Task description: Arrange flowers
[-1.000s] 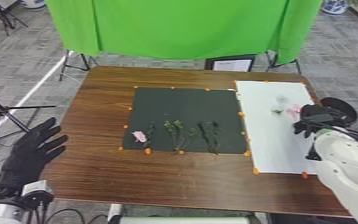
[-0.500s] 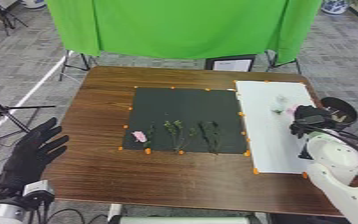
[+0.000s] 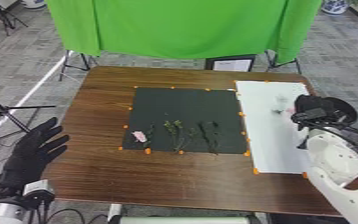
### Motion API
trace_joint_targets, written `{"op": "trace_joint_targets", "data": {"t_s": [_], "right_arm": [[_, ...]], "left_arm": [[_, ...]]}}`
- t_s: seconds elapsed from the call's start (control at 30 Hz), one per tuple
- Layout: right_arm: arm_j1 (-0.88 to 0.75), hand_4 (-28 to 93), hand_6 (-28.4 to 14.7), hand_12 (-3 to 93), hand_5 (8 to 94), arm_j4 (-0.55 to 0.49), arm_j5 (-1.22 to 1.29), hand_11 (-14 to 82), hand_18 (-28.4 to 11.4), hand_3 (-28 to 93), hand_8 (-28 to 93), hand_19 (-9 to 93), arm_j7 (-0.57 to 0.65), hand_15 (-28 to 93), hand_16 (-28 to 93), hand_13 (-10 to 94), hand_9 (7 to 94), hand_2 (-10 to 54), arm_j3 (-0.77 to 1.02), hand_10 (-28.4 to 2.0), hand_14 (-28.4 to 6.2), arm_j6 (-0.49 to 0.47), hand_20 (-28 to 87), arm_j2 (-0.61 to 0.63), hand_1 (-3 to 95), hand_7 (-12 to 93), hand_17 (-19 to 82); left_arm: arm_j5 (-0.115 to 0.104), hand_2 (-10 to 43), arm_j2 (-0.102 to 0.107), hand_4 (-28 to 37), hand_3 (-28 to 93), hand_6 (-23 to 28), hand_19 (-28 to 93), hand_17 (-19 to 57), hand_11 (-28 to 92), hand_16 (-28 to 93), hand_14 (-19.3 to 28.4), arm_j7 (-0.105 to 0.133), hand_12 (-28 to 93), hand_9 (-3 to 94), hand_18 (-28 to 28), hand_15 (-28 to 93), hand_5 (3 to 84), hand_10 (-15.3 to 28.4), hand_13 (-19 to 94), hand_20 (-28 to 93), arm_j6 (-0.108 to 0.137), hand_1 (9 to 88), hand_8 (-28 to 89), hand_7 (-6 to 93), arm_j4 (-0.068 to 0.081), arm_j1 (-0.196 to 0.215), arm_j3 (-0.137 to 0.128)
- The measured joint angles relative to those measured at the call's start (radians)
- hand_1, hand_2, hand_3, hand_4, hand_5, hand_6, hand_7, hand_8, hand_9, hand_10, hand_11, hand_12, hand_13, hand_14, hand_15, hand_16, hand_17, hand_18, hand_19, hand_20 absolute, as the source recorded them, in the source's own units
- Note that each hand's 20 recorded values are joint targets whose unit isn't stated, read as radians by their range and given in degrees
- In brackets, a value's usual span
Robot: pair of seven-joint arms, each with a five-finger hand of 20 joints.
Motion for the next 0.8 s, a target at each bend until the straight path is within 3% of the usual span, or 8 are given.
{"op": "trace_joint_targets", "data": {"t_s": [0.3,0.47,0.8], "right_arm": [[0.233,-28,2.9,47.3,68.7,-0.019,0.005,12.6,-20.6,86,1,83,-0.091,61,35,79,90.3,-9.5,-0.248,-4.8,-2.7,0.089,55,-0.042,48.3,50,33],[0.403,-28,3.0,47.6,69.1,0.041,0.016,12.7,-20.5,86,1,83,-0.204,61,35,79,90.4,-9.5,-0.424,-4.9,-2.7,0.074,55,-0.162,48.2,49,33],[0.609,-28,3.2,47.9,69.7,0.200,0.052,12.8,-20.5,86,1,83,-0.285,60,36,79,90.6,-9.5,-0.646,-4.8,-2.7,-0.004,55,-0.440,48.1,49,33]], "left_arm": [[-0.001,-3.0,0.007,-27.0,70,4.4,42,-9.4,21,1,15.9,-0.001,19,22.9,22.6,32,26.2,11.4,19,9,0.000,26.3,-13,25.0,0.001,0.000,0.000],[-0.001,-3.0,0.007,-27.0,70,4.4,42,-9.4,22,1,15.9,-0.003,19,22.8,22.6,32,26.3,11.4,19,9,0.000,26.3,-13,25.0,0.002,-0.007,0.009],[0.000,-3.1,0.015,-26.9,70,4.4,42,-9.4,21,1,16.0,-0.001,19,22.9,22.5,32,26.3,11.5,19,9,0.002,26.3,-13,25.0,0.007,-0.028,0.033]]}}
